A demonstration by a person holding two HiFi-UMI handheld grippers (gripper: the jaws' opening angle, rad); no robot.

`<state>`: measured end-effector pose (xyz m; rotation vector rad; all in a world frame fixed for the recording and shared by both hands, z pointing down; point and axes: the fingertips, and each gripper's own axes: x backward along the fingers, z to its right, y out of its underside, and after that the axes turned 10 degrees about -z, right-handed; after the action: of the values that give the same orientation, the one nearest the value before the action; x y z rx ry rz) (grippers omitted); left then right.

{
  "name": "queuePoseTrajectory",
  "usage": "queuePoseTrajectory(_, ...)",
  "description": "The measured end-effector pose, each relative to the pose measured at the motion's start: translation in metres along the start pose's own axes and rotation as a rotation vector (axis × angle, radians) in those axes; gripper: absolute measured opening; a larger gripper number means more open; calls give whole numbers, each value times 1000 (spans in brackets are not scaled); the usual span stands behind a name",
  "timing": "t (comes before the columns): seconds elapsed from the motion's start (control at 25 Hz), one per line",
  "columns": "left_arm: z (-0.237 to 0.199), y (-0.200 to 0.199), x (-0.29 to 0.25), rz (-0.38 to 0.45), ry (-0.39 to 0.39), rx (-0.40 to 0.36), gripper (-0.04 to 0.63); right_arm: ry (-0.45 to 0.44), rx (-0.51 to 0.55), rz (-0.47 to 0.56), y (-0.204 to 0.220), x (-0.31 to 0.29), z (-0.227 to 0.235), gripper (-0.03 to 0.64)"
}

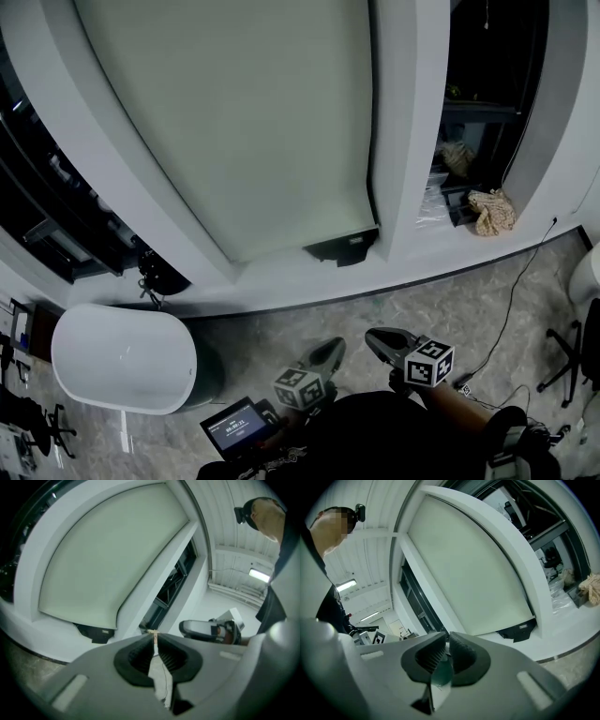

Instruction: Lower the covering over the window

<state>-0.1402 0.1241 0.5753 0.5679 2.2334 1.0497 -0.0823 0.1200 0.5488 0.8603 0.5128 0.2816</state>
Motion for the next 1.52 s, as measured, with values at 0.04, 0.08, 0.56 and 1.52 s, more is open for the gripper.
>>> queuePoseTrajectory(0.04,8,2,0,1,-2,5,21,-3,7,-1,2,7,-2,29)
queuePoseTrajectory(0.08,17,3,0,2,-3,15,21,-5,10,-2,5,15,-3,29)
queuePoseTrajectory(0.56,130,66,7,-53,-38,9,17,-86,-28,-57,72,104,-29,8)
queuePoseTrajectory(1.52,196,90,-19,-91,33,-109,12,-22,61,49,53,176,-43,6)
